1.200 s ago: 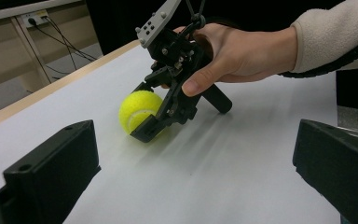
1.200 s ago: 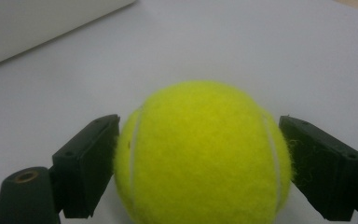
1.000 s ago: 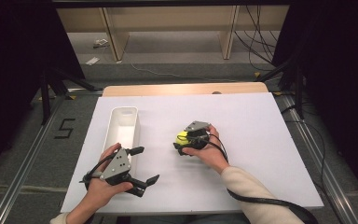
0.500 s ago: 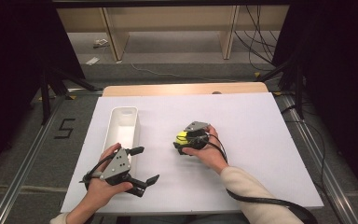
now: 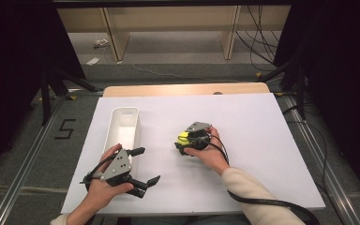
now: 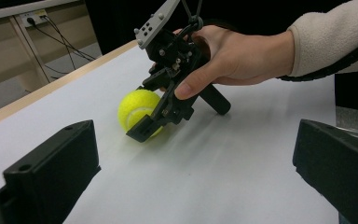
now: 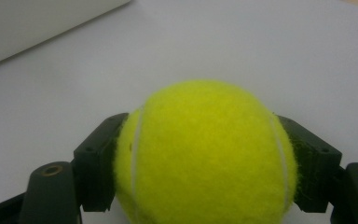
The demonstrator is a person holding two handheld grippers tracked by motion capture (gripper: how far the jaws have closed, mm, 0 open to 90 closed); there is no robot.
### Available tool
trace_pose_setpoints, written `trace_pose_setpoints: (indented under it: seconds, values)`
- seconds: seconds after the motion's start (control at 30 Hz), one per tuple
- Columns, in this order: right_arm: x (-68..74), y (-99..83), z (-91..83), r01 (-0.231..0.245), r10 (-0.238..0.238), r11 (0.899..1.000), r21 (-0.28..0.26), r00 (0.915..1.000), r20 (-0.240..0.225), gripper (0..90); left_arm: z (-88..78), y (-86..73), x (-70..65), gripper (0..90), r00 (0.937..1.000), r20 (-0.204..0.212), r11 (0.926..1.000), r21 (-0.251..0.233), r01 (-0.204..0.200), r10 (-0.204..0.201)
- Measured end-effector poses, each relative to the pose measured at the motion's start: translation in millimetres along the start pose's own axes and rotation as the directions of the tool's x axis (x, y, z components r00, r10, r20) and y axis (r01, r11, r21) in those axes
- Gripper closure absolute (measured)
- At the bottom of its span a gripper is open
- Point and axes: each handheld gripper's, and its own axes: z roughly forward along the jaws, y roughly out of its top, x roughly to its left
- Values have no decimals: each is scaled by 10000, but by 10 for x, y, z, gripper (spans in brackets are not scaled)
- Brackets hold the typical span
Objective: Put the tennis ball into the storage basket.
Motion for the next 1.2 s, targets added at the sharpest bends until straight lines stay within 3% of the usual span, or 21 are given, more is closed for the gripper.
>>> trace_pose_setpoints:
  seconds: [1.2]
  values:
    - [-18, 157, -181, -50, 52, 9972, -741, 10000, 17, 257, -1, -1, -3, 0, 10000, 21, 10000, -7, -13, 13]
